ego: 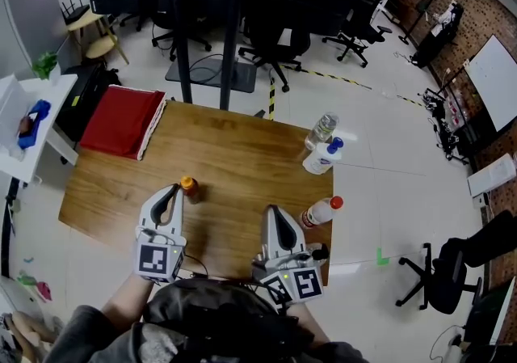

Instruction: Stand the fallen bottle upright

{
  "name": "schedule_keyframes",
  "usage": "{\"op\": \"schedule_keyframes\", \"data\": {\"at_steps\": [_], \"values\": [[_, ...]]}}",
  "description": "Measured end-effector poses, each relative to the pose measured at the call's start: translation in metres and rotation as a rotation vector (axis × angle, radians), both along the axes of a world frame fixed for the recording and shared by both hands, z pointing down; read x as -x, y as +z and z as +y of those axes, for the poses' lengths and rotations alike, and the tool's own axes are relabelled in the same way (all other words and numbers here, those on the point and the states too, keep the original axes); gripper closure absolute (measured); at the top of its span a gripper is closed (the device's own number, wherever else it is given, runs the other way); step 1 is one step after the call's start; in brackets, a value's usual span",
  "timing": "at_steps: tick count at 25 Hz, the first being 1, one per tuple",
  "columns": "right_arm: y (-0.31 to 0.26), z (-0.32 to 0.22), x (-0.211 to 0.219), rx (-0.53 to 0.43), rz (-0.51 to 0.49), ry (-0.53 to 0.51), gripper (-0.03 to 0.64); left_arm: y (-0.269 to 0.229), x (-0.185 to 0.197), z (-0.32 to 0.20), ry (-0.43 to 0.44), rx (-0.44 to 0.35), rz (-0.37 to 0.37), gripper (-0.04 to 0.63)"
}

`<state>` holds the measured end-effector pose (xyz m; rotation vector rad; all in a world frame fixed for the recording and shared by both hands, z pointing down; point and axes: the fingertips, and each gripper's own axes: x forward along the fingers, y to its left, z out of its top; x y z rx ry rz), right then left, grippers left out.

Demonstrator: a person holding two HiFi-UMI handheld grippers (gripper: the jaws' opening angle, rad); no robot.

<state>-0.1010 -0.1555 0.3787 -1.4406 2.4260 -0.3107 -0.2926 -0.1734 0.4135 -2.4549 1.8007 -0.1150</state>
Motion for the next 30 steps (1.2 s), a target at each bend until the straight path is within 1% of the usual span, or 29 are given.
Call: {"op": "schedule_keyframes", "data": {"at_steps": [1, 7, 9, 14, 19, 24, 30], "values": [[0.000, 0.001, -0.001, -0.002, -0.004, -0.001, 0.604, 0.002, 0.000, 0.002, 0.000, 0.005, 0.001, 0.580], [-0.003, 0.002, -0.006, -0.016, 0.022, -0.015, 0.604, 0.010, -0.013, 0.012, 0.022, 0.049, -0.018, 0.580], [-0.005, 0.002, -0.008, -0.023, 0.031, -0.010, 0.604, 0.011, -0.016, 0.013, 0.021, 0.062, -0.012, 0.580], [-0.008, 0.004, -0.011, -0.038, 0.085, -0.026, 0.606, 0.012, -0.025, 0.013, 0.026, 0.075, -0.020, 0.580], [-0.002, 0.006, -0.011, -0.024, 0.097, -0.055, 0.606, 0.015, -0.030, 0.013, 0.021, 0.085, -0.015, 0.580], [0.001, 0.009, -0.006, -0.025, 0.088, -0.092, 0.606, 0.024, -0.025, 0.016, 0.003, 0.105, -0.025, 0.580], [0.008, 0.009, 0.000, -0.010, 0.101, -0.097, 0.606, 0.029, -0.017, 0.021, -0.011, 0.118, -0.015, 0.580]]}}
